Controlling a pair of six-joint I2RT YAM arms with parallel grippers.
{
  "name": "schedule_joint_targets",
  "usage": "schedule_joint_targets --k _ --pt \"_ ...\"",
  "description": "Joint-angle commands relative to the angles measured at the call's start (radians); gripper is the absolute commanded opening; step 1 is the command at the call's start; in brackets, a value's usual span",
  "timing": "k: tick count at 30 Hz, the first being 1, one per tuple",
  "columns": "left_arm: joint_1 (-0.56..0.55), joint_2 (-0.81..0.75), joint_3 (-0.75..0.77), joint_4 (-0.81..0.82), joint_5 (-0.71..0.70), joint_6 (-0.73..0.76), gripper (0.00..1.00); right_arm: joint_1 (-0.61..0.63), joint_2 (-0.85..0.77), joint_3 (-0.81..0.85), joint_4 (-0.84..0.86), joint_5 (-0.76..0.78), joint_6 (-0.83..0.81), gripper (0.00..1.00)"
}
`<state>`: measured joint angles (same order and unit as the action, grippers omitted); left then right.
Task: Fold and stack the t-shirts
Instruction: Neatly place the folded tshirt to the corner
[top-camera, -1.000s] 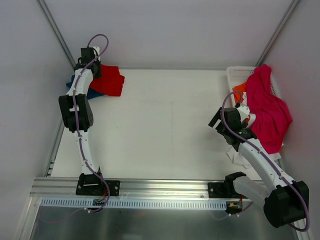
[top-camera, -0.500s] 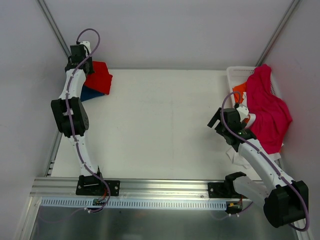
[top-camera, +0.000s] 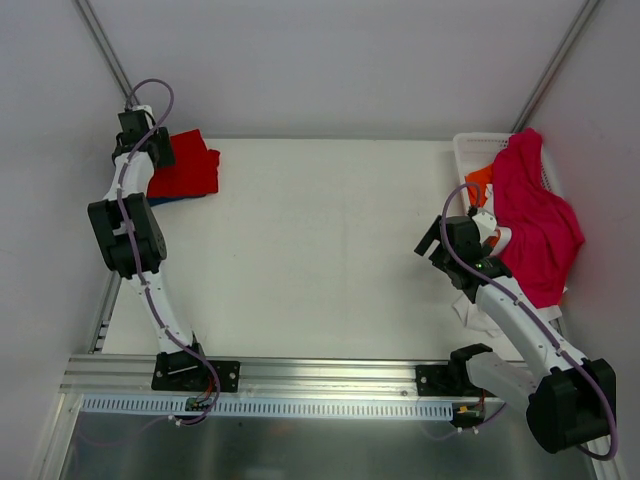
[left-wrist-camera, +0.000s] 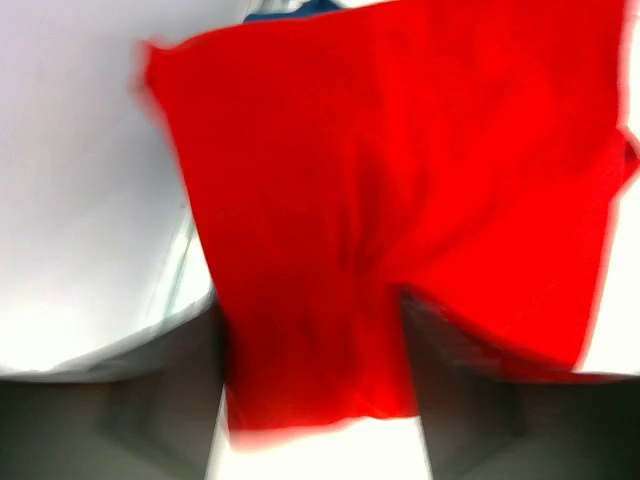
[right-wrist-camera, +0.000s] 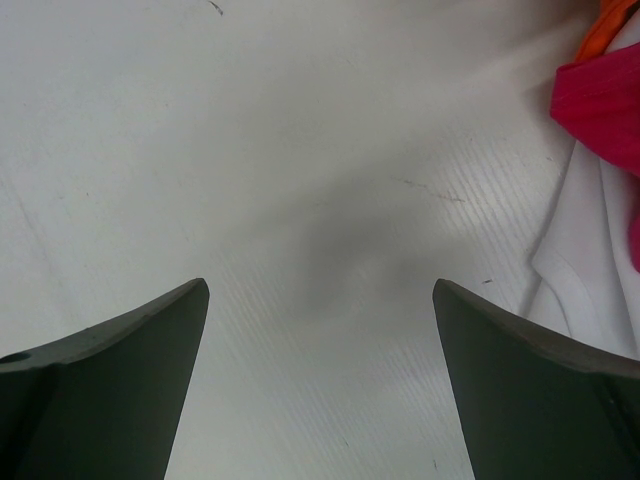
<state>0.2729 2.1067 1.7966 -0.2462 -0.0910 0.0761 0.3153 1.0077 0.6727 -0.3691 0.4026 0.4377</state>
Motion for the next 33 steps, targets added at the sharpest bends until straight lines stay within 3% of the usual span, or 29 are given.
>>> schedule_joint_targets --k 1,4,6,14,20,27,33 --pt "0.051 -0.03 -0.032 0.053 -0.032 -0.056 0.7 -0.012 0.0 -0.01 0.03 0.001 0.012 1.0" --pt "0.08 -0.013 -0.046 0.053 -0.053 -0.103 0.93 -0.013 -0.003 -0.013 0.032 0.001 0.012 1.0" --pt "0.095 -0.017 -0.051 0.053 -0.061 -0.127 0.95 -0.015 -0.001 -0.015 0.03 0.001 0.01 1.0" --pt "0.13 -0.158 -0.1 0.053 -0.145 -0.295 0.95 -0.013 -0.017 -0.015 0.022 -0.005 0.019 0.99" --pt "0.114 -0.342 -0.282 0.054 -0.196 -0.447 0.93 -0.007 -0.061 0.03 -0.011 -0.039 -0.001 1.0" --pt "-0.007 -0.528 -0.411 0.051 -0.112 -0.503 0.9 0.074 -0.061 0.203 -0.046 -0.099 -0.135 0.99" --pt "-0.199 -0.701 -0.5 0.053 -0.076 -0.535 0.9 0.186 0.091 0.465 -0.28 0.011 -0.264 0.99"
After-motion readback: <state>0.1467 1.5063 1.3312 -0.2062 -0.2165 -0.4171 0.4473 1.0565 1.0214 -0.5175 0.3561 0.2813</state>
